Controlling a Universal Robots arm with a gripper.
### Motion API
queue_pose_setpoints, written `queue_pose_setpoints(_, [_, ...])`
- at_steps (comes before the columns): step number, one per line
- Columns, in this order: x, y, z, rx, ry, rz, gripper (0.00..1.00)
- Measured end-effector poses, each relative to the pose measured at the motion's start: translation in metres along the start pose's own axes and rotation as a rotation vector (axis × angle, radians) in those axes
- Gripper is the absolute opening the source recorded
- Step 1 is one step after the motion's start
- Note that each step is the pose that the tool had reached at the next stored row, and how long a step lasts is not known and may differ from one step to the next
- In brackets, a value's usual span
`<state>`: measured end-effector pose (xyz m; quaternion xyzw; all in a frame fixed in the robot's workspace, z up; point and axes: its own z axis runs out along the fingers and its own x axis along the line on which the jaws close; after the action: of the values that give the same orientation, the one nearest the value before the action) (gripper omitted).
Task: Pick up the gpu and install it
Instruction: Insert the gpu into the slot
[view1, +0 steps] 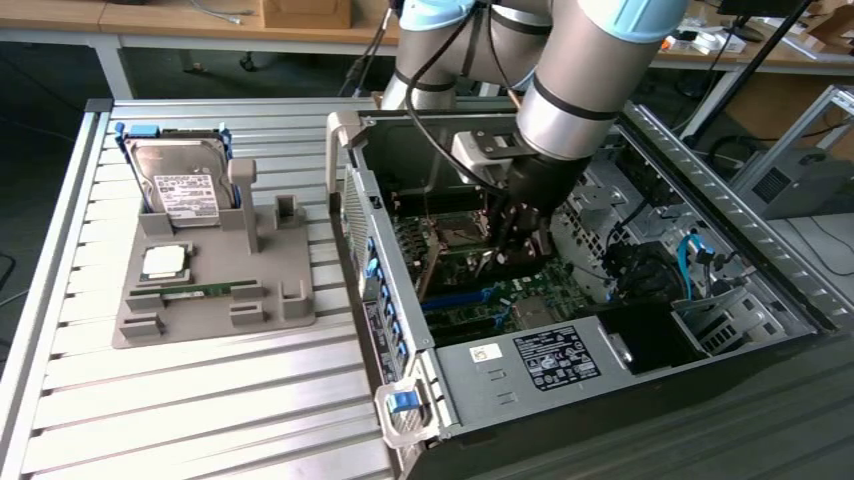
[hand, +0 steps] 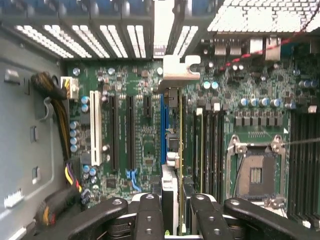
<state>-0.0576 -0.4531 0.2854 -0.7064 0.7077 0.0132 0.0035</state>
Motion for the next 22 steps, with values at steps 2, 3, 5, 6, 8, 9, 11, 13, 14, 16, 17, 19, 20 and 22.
queue_pose_setpoints(2, [0.0,0.005,0.0001,0.0009,-0.0001,0.0,0.27])
queue_pose_setpoints(3, [0.0,0.0102,0.0001,0.0012,0.0,0.0,0.27])
queue_pose_setpoints(5, [0.0,0.0191,0.0003,0.0018,0.0,0.0,0.27])
queue_pose_setpoints(6, [0.0,0.0217,0.0003,0.0019,0.0,0.0,0.27])
queue_pose_setpoints(8, [0.001,0.0231,0.0011,0.002,-0.0002,0.0,0.27])
queue_pose_setpoints(9, [0.001,0.0235,0.0017,0.0019,0.0,0.0,0.27])
queue_pose_setpoints(11, [0.002,0.0245,0.0028,0.0019,0.0005,0.0,0.27])
queue_pose_setpoints(13, [0.003,0.0255,0.0039,0.0019,0.0009,0.0,0.27])
queue_pose_setpoints(14, [0.003,0.0263,0.0046,0.0019,0.001,0.0,0.27])
queue_pose_setpoints(16, [0.003,0.029,0.0056,0.0018,0.0013,0.0,0.27])
queue_pose_setpoints(17, [0.003,0.0306,0.0062,0.0018,0.0014,0.0,0.27])
queue_pose_setpoints(19, [0.003,0.0329,0.0071,0.0021,0.0029,0.0,0.27])
queue_pose_setpoints(20, [0.003,0.0333,0.0072,0.002,0.0051,0.0,0.27])
queue_pose_setpoints(22, [0.003,0.034,0.0076,0.0019,0.0129,0.0,0.27])
